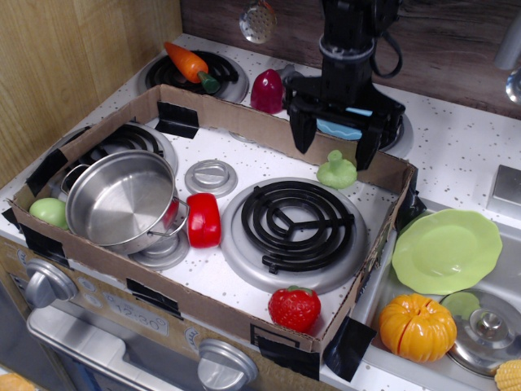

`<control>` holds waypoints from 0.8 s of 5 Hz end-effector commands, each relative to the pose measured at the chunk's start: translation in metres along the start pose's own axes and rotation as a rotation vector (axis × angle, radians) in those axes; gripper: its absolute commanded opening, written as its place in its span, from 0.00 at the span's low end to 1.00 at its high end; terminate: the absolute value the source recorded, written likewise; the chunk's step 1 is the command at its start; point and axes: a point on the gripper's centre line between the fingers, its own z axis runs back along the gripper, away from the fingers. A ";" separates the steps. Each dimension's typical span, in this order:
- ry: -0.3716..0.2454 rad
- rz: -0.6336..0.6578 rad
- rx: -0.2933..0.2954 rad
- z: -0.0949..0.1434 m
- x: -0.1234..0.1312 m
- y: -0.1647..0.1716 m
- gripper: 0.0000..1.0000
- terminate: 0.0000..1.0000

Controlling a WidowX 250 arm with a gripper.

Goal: Put broccoli in pot

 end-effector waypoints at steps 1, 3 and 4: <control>-0.076 0.003 -0.035 -0.004 0.018 0.007 1.00 0.00; -0.079 0.021 -0.055 -0.022 0.012 0.004 0.00 0.00; -0.094 0.037 -0.071 -0.033 0.012 -0.001 0.00 0.00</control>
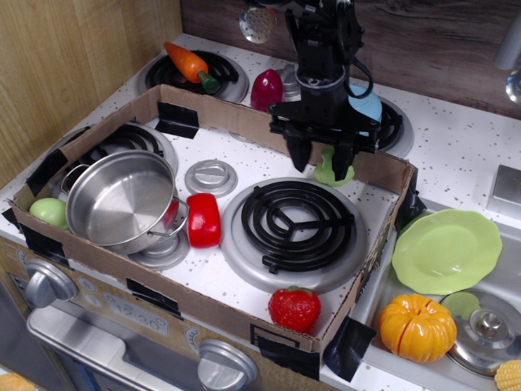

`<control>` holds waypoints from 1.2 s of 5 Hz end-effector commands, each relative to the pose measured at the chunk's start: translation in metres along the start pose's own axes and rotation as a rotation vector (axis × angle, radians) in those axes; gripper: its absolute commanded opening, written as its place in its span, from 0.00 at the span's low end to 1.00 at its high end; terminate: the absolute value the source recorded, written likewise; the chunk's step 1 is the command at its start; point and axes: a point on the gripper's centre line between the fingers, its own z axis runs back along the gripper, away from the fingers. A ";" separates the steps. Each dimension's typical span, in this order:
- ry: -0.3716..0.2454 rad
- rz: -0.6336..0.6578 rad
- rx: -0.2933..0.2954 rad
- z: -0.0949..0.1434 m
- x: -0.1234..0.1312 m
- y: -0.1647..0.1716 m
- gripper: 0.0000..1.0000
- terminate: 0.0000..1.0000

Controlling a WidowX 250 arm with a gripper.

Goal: Put broccoli in pot

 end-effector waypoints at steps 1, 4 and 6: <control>-0.062 0.016 -0.007 -0.003 0.006 -0.010 0.00 0.00; -0.062 0.024 0.089 0.047 0.004 -0.011 0.00 0.00; -0.060 0.062 0.176 0.097 -0.004 -0.005 0.00 0.00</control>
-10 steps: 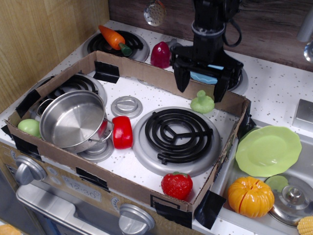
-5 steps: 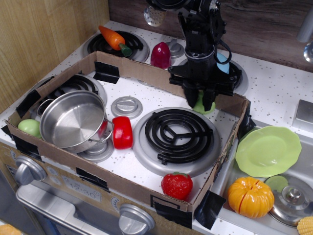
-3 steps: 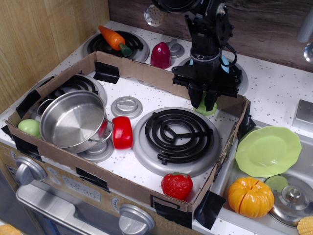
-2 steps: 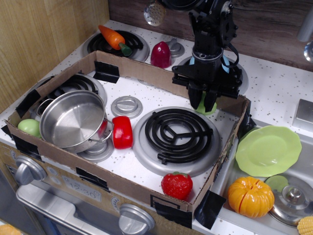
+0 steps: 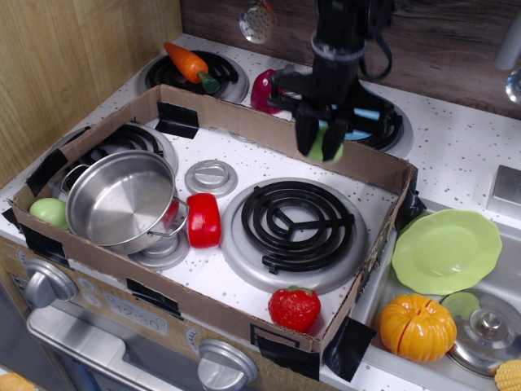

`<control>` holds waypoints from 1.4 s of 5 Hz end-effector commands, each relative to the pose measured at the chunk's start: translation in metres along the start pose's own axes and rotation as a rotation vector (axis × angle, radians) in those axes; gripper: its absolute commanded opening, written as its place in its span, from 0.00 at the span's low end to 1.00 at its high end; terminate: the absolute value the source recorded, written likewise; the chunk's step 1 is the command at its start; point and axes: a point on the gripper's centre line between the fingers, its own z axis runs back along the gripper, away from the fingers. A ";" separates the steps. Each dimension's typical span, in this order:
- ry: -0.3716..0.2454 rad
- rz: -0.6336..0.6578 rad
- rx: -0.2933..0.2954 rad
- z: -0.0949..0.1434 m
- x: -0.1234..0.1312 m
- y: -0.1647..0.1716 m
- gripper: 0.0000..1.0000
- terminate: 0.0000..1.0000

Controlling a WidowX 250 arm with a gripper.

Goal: Put broccoli in pot

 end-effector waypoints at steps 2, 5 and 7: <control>-0.062 0.087 0.025 0.055 -0.031 0.040 0.00 0.00; 0.007 0.203 0.236 0.095 -0.071 0.093 0.00 0.00; 0.052 0.357 0.278 0.106 -0.092 0.118 0.00 0.00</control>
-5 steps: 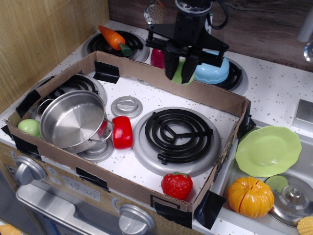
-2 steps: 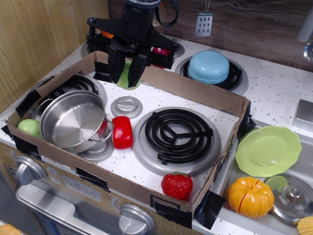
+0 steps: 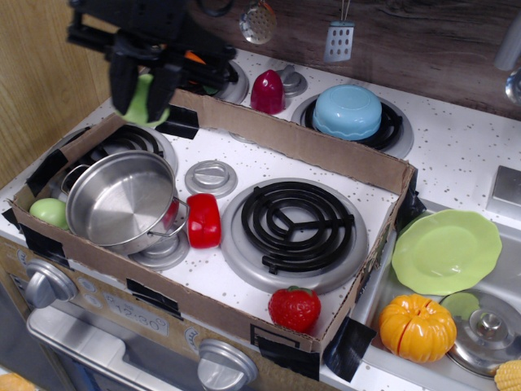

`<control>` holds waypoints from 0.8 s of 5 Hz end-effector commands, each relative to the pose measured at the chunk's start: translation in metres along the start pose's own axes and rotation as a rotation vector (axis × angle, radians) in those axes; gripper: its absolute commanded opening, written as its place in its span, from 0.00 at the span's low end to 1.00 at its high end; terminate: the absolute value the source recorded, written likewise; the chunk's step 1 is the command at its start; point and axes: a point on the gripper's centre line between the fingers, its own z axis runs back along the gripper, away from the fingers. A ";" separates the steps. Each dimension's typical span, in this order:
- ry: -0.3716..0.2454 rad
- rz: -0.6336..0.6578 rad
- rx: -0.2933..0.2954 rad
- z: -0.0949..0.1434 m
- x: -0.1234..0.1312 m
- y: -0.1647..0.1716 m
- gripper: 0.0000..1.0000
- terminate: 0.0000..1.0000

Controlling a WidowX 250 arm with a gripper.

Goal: Put broccoli in pot

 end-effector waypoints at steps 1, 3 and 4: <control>0.022 0.127 -0.036 0.015 -0.006 0.023 0.00 0.00; 0.027 0.121 -0.148 -0.021 -0.003 0.023 0.00 0.00; 0.053 0.081 -0.208 -0.032 0.003 0.027 0.00 0.00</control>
